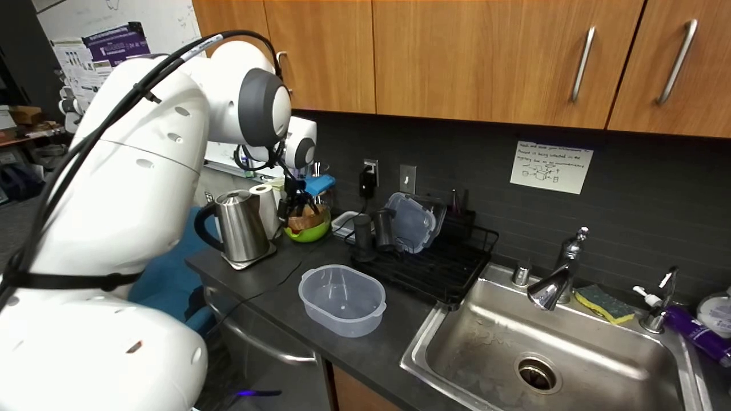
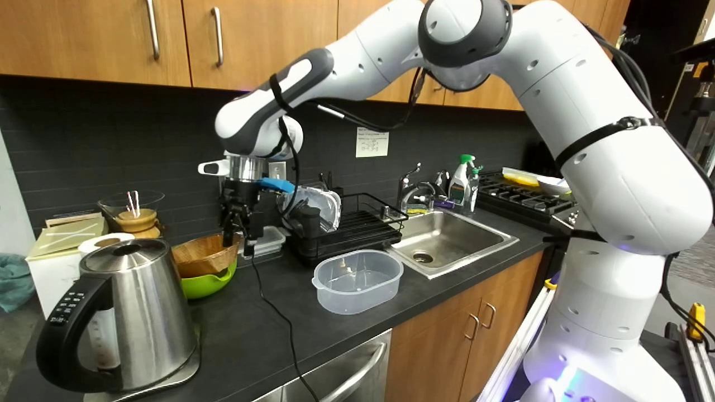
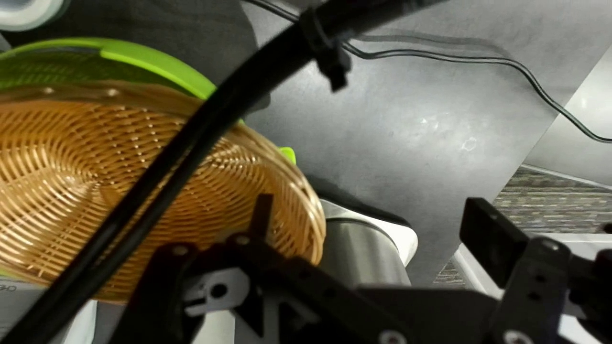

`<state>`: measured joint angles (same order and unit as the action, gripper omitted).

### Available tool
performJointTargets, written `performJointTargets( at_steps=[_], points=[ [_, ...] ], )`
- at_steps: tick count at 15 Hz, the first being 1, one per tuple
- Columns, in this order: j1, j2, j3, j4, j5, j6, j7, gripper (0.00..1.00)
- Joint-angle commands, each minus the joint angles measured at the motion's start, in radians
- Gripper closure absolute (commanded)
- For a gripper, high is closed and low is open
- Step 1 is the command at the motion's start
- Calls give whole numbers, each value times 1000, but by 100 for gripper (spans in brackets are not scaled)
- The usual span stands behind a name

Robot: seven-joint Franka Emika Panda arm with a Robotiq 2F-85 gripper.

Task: Put the basket in the clear bowl on the right.

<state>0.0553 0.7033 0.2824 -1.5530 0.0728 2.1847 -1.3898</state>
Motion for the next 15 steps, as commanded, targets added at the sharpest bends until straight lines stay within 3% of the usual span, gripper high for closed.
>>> performJointTargets(
  at_steps=[1, 14, 15],
  points=[
    [2, 22, -8, 33, -4, -5, -26, 0],
    [-6, 116, -33, 116, -22, 7, -99, 0],
    [-7, 123, -34, 120, -21, 11, -102, 14]
  ],
)
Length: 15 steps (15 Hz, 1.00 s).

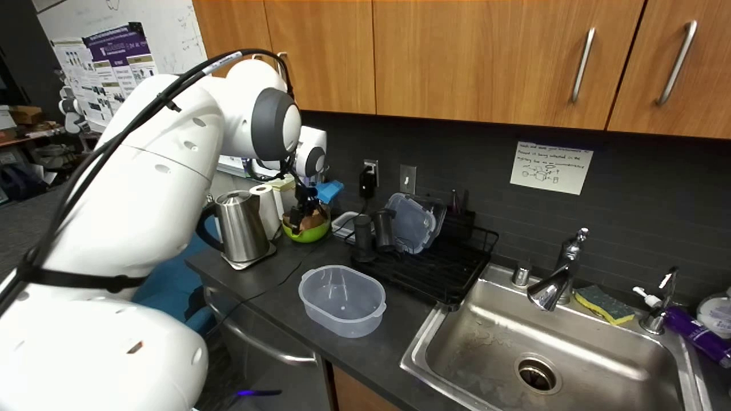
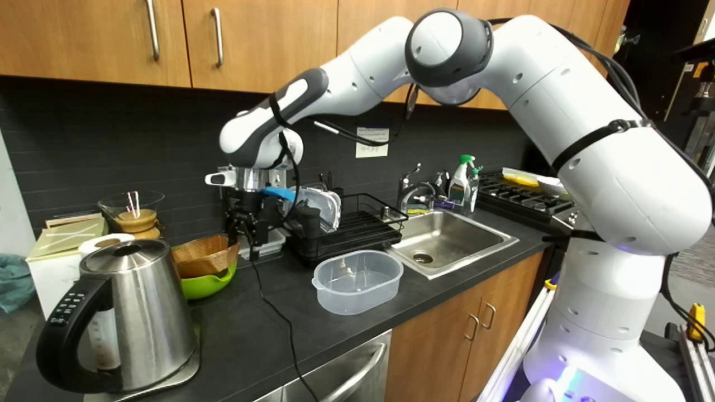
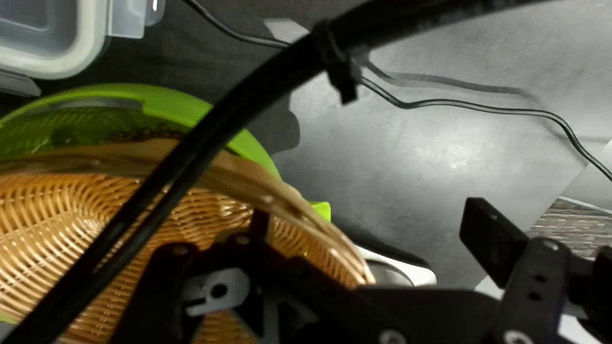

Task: Put the basket in the clear bowl on the right.

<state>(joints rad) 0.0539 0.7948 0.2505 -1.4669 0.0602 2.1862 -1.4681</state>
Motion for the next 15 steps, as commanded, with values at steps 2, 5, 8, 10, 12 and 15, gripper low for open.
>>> performJointTargets(
  at_steps=[2, 5, 8, 10, 12, 15],
  points=[
    [-9, 41, -2, 39, -6, 16, -32, 32],
    [-12, 51, -3, 47, -8, 20, -44, 56],
    [-11, 57, -5, 54, -8, 25, -52, 79],
    [-9, 56, -6, 58, -10, 33, -55, 91],
    [0, 43, -10, 50, -15, 52, -49, 97],
    [27, -39, 9, 27, -8, 37, -8, 96]
  ],
)
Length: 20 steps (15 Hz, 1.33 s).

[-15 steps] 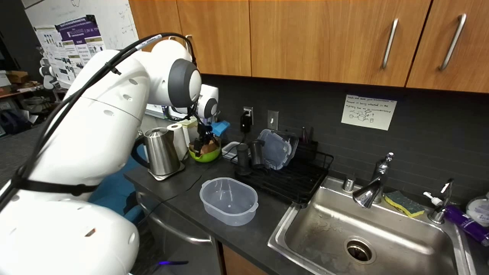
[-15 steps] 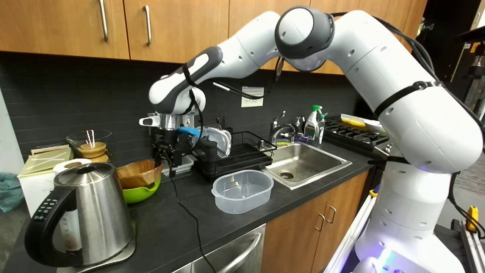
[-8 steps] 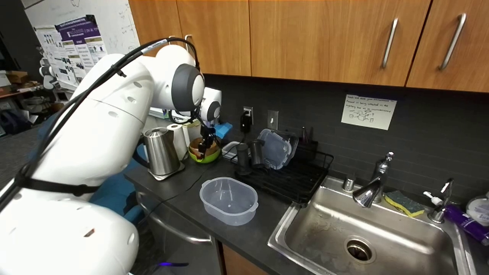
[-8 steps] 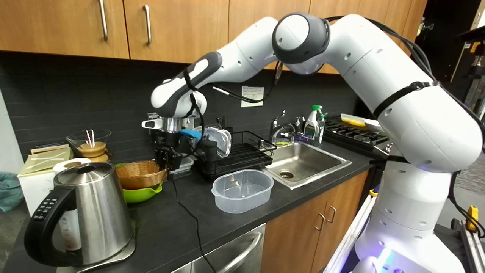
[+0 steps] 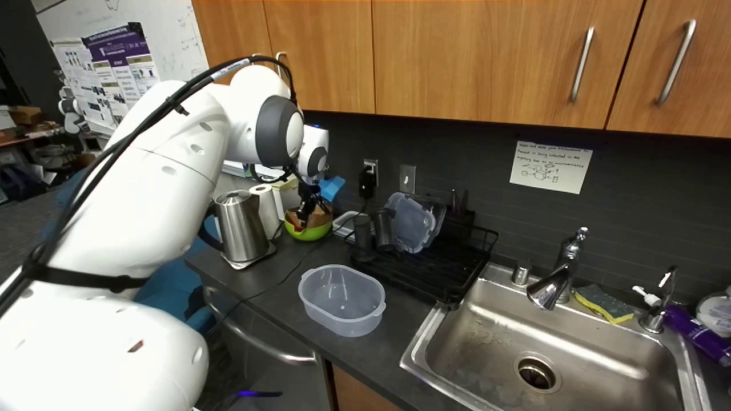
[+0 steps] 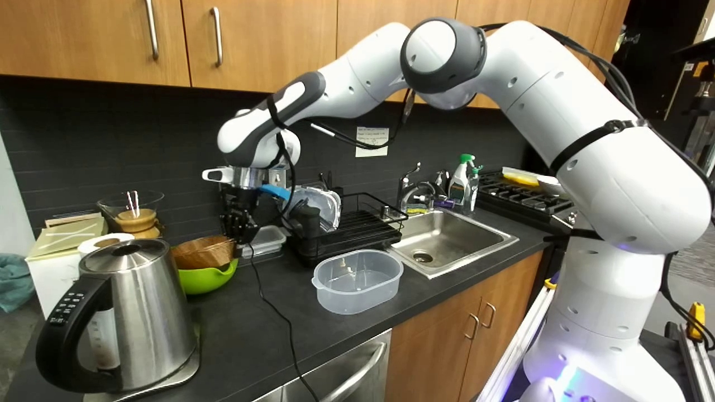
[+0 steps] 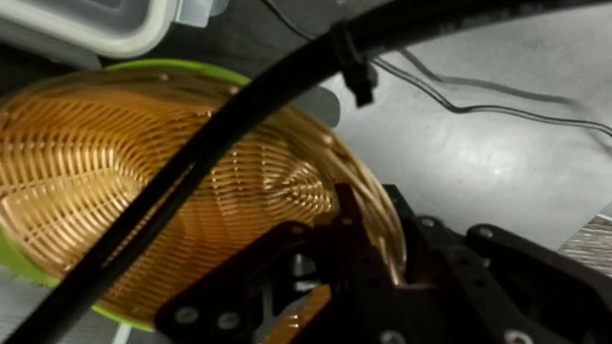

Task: Put the basket in the clear bowl on the right.

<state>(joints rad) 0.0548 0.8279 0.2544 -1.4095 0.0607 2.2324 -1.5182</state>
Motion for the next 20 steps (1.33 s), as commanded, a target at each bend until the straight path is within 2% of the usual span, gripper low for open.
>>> performJointTargets(
  at_steps=[1, 6, 13, 20],
  points=[
    [34, -88, 9, -35, -10, -4, 46, 99],
    [79, -134, 15, -57, -18, 7, 73, 98],
    [99, -178, 17, -106, -21, 60, 79, 98],
    [101, -293, 22, -258, -10, 183, 132, 98]
  ],
)
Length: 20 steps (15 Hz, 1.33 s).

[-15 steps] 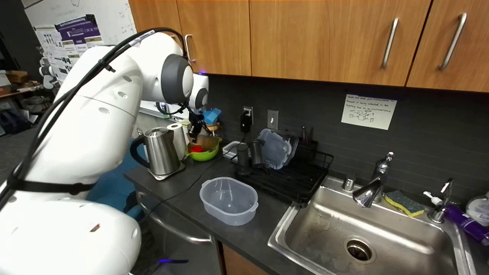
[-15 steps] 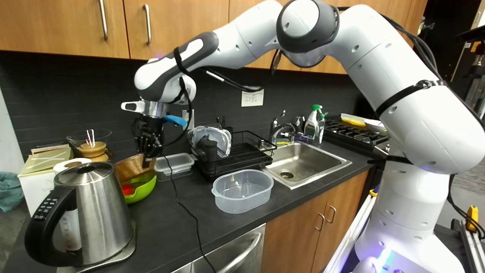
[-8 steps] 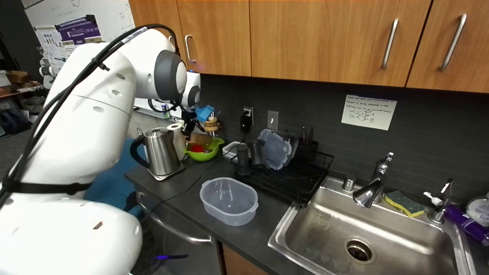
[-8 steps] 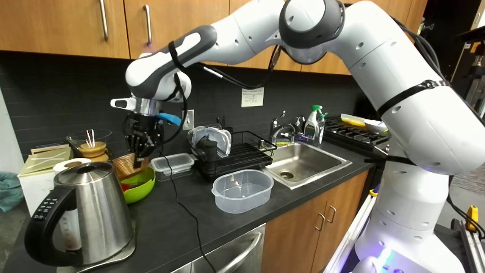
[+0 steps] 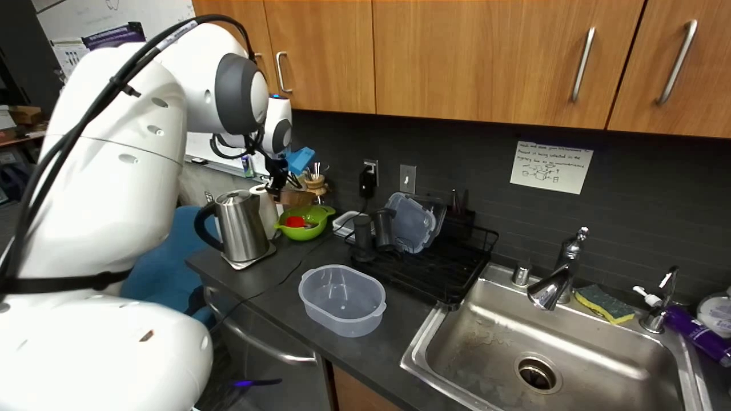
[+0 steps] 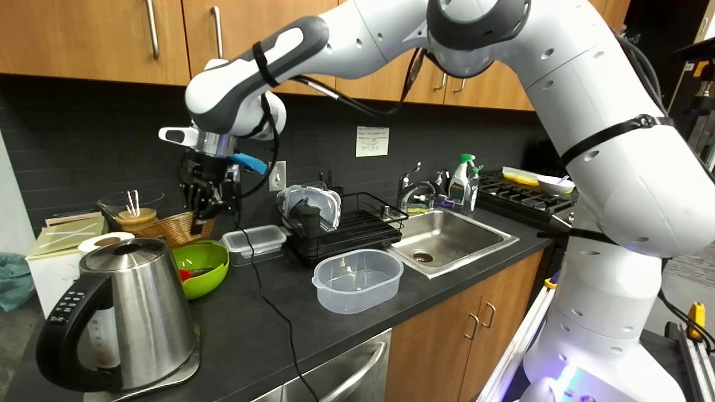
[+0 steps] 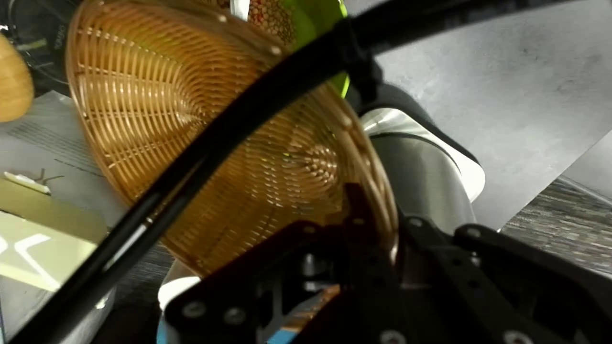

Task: Put the basket in the clear bowl on the right.

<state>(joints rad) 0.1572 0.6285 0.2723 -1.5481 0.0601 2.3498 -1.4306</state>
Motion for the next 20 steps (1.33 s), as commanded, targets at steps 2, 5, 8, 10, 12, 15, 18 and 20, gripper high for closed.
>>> performJointTargets(
  at_steps=[2, 5, 8, 10, 12, 15, 18, 20],
  points=[
    [-3, -138, 5, -184, -8, 113, 73, 98],
    [-7, -208, 6, -287, -4, 185, 126, 98],
    [-7, -277, 9, -388, -6, 253, 185, 98],
    [-6, -322, 14, -453, -2, 286, 226, 98],
    [-3, -366, 19, -512, 0, 308, 272, 98],
    [3, -427, 28, -591, 2, 333, 344, 98],
    [26, -494, 26, -671, -18, 364, 450, 98],
    [48, -535, 22, -721, -39, 404, 541, 98]
  ],
)
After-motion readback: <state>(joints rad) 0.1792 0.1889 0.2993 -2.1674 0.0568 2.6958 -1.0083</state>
